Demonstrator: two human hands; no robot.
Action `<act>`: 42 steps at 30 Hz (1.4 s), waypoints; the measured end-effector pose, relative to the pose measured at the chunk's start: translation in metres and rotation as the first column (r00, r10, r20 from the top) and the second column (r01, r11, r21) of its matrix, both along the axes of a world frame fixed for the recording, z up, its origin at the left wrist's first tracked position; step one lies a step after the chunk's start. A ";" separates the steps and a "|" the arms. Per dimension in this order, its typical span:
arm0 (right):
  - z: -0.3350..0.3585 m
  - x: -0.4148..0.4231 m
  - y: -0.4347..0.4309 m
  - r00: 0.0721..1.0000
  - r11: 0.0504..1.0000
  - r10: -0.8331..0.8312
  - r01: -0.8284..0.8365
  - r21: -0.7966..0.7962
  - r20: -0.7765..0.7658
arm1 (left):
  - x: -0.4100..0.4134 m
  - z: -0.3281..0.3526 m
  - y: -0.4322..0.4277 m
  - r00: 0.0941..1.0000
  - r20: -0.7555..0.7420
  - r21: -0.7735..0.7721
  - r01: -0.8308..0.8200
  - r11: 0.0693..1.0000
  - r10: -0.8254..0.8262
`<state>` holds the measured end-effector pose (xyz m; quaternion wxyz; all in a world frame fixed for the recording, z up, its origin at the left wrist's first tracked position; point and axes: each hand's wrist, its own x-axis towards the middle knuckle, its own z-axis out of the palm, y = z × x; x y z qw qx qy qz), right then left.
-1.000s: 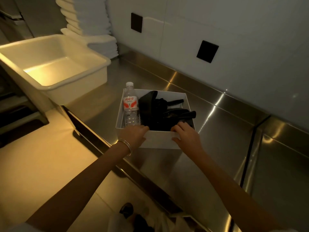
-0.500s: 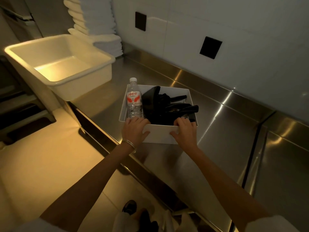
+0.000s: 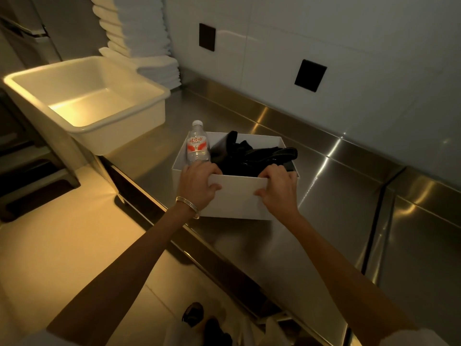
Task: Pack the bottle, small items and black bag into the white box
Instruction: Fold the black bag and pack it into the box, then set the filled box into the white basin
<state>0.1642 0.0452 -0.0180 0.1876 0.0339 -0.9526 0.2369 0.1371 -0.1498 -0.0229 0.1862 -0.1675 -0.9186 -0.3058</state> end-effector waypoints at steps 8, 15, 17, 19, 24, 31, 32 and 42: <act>0.035 -0.012 -0.007 0.993 0.999 0.039 -0.038 0.016 -0.108 | -0.005 0.032 -0.008 0.992 -0.119 0.003 -0.036 0.999 0.036; 0.070 -0.036 -0.035 0.980 0.992 0.108 -0.116 -0.043 -0.166 | -0.022 0.067 -0.036 0.973 -0.217 -0.047 -0.090 0.995 0.078; 0.078 -0.046 -0.048 0.976 0.990 0.126 -0.137 -0.046 -0.180 | -0.029 0.074 -0.049 0.970 -0.221 -0.044 -0.112 0.993 0.100; 0.084 -0.057 -0.063 0.971 0.987 0.142 -0.153 -0.048 -0.190 | -0.037 0.081 -0.065 0.968 -0.222 -0.050 -0.129 0.990 0.115; 0.093 -0.085 -0.109 0.962 0.980 0.169 -0.187 -0.065 -0.217 | -0.059 0.094 -0.111 0.960 -0.245 -0.049 -0.155 0.987 0.138; 0.110 -0.125 -0.185 0.947 0.972 0.198 -0.223 -0.075 -0.253 | -0.095 0.115 -0.187 0.946 -0.280 -0.049 -0.185 0.982 0.164; 0.111 -0.130 -0.197 0.946 0.971 0.199 -0.225 -0.078 -0.256 | -0.101 0.117 -0.199 0.944 -0.286 -0.051 -0.187 0.981 0.165; 0.119 -0.188 -0.289 0.926 0.964 0.249 -0.264 -0.016 -0.284 | -0.147 0.122 -0.292 0.934 -0.286 -0.039 -0.236 0.971 0.216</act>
